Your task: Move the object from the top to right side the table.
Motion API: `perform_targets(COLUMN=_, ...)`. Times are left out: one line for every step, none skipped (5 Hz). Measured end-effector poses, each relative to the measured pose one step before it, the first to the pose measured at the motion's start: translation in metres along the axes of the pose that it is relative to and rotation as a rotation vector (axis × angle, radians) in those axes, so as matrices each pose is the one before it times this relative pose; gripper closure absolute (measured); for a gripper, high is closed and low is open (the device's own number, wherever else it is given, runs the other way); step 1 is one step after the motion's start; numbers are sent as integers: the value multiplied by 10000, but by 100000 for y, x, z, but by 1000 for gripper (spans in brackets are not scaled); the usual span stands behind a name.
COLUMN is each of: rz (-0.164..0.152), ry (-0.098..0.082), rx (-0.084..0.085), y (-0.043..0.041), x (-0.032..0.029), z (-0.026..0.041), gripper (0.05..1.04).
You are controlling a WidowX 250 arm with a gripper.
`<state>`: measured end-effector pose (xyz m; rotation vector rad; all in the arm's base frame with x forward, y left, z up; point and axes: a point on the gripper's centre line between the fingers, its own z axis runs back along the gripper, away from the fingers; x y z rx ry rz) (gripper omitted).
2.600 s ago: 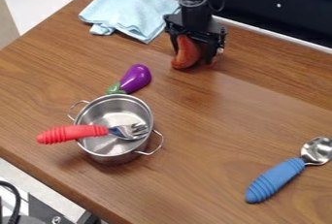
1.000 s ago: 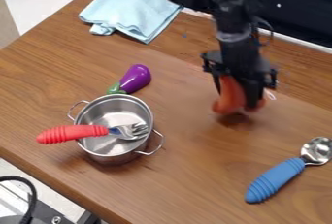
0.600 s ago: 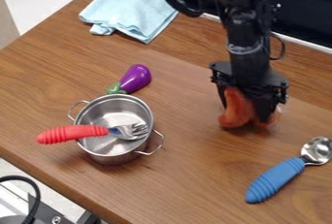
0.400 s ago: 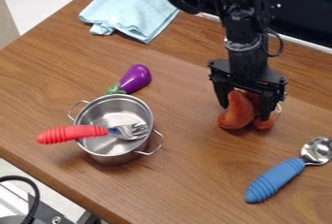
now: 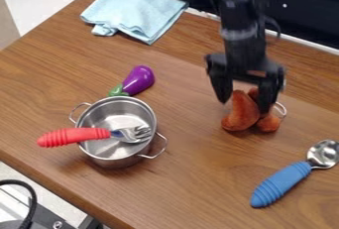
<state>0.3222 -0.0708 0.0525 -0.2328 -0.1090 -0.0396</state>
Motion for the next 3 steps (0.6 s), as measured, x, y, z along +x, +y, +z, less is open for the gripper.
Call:
perform_targets(rz=269, ry=-142, rx=-617, y=640, x=664, z=3043, gripper=84)
perform_targets(rz=373, ry=-479, rx=-38, y=1460, x=631, z=2008, gripper=84)
perform_targets(rz=239, ry=-815, rx=948, y=3042, x=1030, z=244, gripper=84)
